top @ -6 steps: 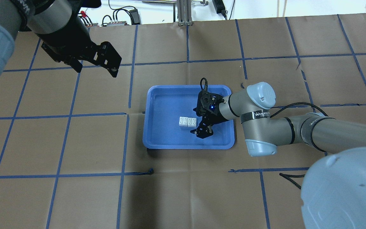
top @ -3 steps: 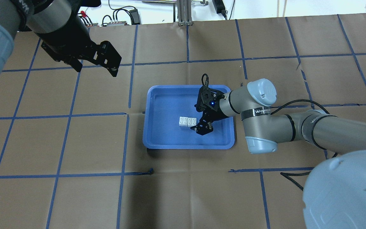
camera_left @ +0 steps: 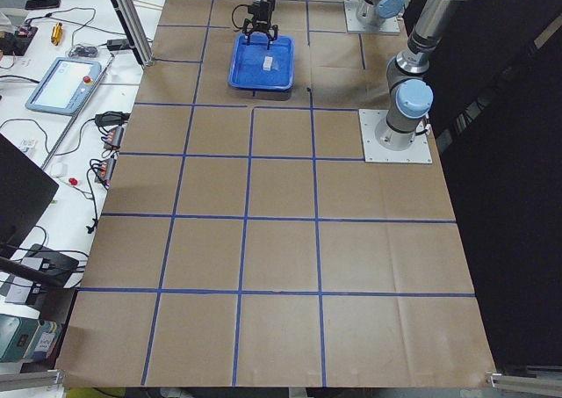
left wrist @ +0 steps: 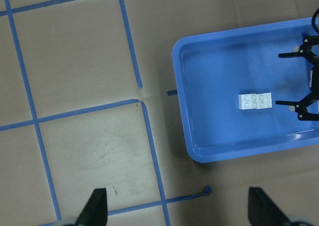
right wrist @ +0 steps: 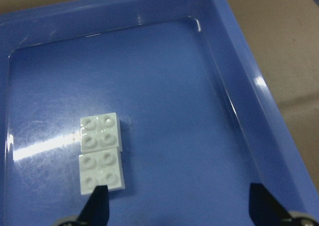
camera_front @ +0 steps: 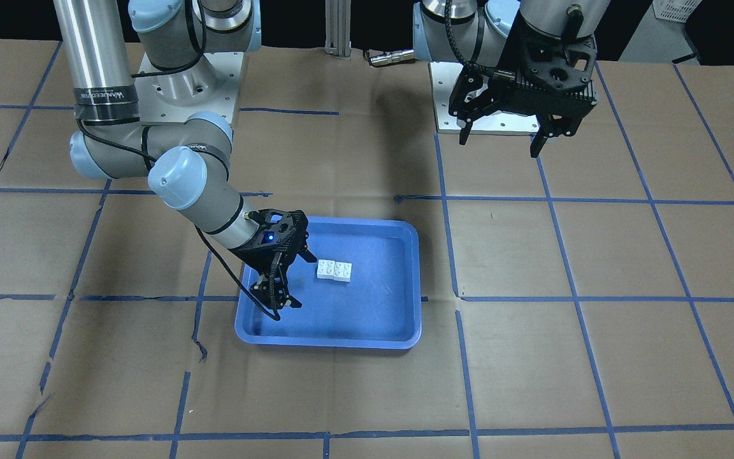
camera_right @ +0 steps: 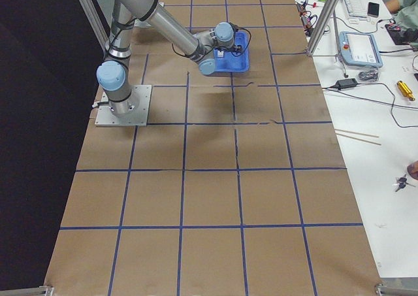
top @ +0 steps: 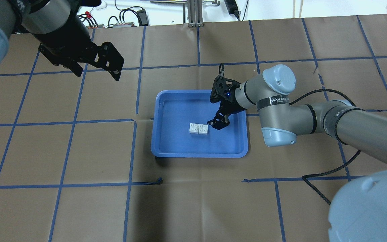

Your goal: Assemble white blocks and place on blue tray

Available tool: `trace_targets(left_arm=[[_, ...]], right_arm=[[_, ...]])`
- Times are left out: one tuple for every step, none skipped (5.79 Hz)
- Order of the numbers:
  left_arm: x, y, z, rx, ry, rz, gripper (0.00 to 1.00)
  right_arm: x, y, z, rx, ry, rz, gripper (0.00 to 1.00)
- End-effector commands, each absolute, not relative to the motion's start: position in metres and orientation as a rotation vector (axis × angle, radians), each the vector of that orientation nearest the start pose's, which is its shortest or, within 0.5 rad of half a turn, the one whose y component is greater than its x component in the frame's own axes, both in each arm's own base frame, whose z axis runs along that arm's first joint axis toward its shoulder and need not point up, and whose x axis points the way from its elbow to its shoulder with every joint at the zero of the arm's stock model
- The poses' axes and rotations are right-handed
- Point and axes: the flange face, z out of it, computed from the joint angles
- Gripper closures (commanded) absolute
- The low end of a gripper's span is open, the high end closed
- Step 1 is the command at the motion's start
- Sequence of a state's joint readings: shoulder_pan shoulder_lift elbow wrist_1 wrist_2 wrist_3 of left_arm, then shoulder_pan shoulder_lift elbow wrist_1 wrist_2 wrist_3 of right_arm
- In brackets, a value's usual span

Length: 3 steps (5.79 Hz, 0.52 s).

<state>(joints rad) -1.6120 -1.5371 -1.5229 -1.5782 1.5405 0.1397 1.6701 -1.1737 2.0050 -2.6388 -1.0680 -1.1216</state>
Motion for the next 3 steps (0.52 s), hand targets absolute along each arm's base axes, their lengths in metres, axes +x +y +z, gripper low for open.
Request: trace_targets(left_arm=[[-0.151,-0.479,0.528,0.269,3.156,-0.126,0.01],[-0.151,-0.479,0.53,0.267,3.157,-0.129,0.01],[-0.151,-0.479,0.531,0.266,3.152,-0.133,0.01]], right_arm=[[0.22,-0.549,0.25,-1.539,2.414,-0.453,0.0],[0.2,-0.561,0.266,-1.355,2.564,-0.348,0.0],[0.18,-0.568,0.284,-1.146,2.72,-0.311,0.0]])
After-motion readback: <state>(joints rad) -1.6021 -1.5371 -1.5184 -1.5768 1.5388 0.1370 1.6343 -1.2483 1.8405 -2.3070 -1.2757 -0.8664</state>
